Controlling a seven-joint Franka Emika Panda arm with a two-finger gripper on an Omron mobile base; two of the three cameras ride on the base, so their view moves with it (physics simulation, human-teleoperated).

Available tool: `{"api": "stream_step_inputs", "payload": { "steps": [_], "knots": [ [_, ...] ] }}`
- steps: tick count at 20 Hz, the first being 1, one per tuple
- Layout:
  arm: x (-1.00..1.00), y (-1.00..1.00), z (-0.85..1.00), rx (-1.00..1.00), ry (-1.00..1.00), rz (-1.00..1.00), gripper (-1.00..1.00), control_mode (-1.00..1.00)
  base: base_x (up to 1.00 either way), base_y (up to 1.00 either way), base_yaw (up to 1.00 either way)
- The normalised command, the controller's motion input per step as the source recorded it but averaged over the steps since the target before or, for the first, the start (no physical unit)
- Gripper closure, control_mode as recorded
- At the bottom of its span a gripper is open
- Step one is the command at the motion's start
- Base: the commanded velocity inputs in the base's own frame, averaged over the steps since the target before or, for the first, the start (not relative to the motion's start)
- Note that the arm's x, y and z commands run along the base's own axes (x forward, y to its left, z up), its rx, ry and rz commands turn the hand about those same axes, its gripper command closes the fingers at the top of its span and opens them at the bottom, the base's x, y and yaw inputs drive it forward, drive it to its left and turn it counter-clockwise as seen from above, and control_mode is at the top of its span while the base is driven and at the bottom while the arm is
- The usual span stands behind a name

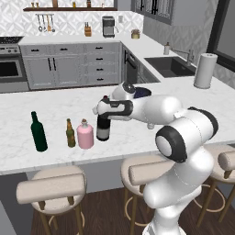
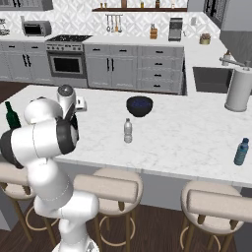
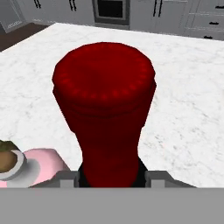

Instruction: Move the plastic bottles in the middle to the plastics group, and the glass bottles in the middle to the glass group.

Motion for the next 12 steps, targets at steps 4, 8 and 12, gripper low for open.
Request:
{"api": "stream_step_inputs", "payload": {
  "steps": [4,8,12],
  "knots": [
    [0.04,0.32,-0.07,0.0,-0.04,0.05,1.0,-1.0,0.0,0.0,0.0],
    [0.17,-0.22,0.0,-0.03,0.0,0.0,1.0,-1.0,0.0,0.0,0.0],
    [0.02,-0.17,0.0,0.0,0.0,0.0,1.0,-1.0,0.0,0.0,0.0]
  ]
}}
